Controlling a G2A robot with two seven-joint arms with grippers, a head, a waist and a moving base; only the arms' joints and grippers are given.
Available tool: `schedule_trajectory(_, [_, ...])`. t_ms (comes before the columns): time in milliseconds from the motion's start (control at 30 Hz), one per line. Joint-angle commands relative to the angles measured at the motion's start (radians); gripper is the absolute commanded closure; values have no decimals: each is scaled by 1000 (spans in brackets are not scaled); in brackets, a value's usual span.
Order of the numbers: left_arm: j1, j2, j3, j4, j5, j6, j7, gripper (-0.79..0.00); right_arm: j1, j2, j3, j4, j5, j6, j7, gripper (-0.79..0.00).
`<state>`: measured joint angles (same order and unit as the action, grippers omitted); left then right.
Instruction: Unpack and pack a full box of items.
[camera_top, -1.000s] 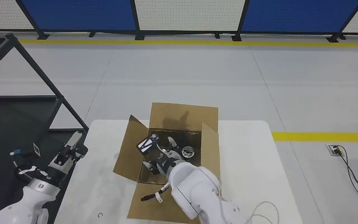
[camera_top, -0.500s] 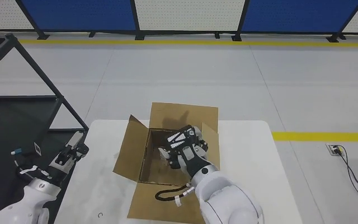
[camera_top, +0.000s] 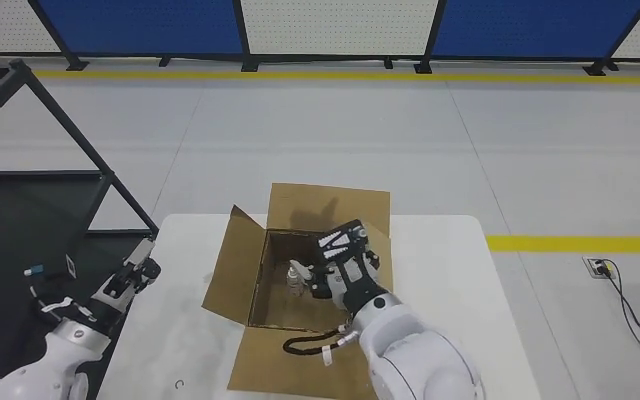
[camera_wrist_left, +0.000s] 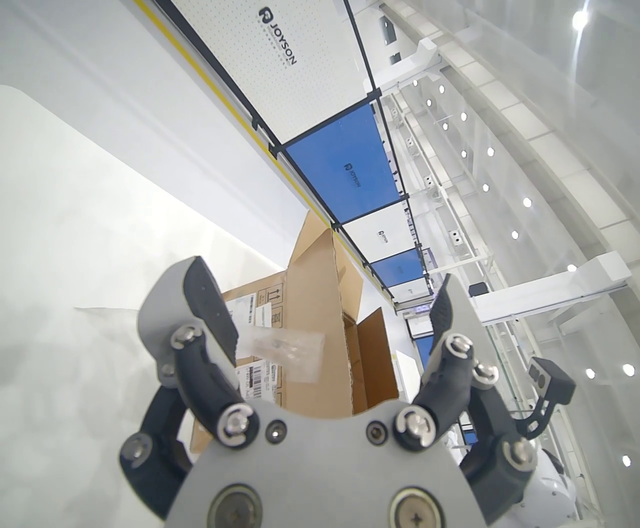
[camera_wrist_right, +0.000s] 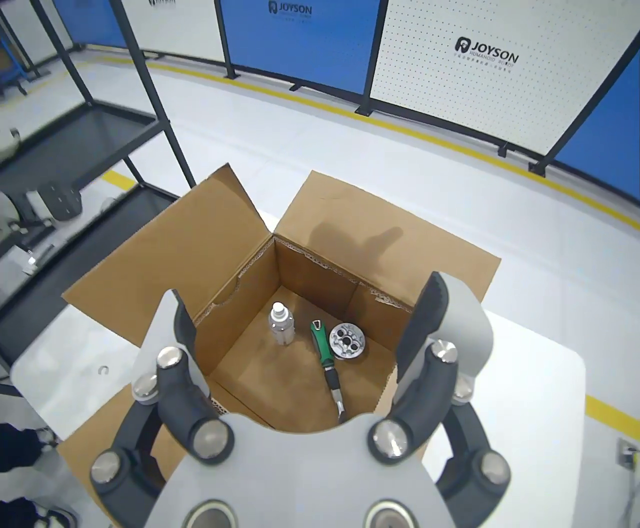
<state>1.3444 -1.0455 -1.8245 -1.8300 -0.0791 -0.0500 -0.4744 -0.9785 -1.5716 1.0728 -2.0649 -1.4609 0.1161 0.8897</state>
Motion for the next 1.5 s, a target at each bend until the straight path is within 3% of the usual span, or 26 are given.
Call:
schedule_trajectory(0, [-3,3,11,0,26,-2,-38,-785,-16,1,50,-22,70,18,14,-785])
schedule_trajectory(233, [-44,12,65,12,51,-24,-186,-785,-59,7,197,-46,247,62,110,-785])
schedule_trajectory(300, [-58,14,79,13,69,-25,-203,-785,-59,11,223,-35,218,78,135,-785])
schedule_trajectory(633, [-96,19,122,8,43,-15,-278,-785,-73,11,226,-21,233,79,108,-785])
schedule_trajectory(1000, [-57,24,119,-59,-46,-27,-330,-785,-57,18,251,72,340,57,104,-785])
schedule_trajectory(1467, [-112,28,205,-66,-73,-19,-391,-785,1,28,240,162,507,4,235,-785])
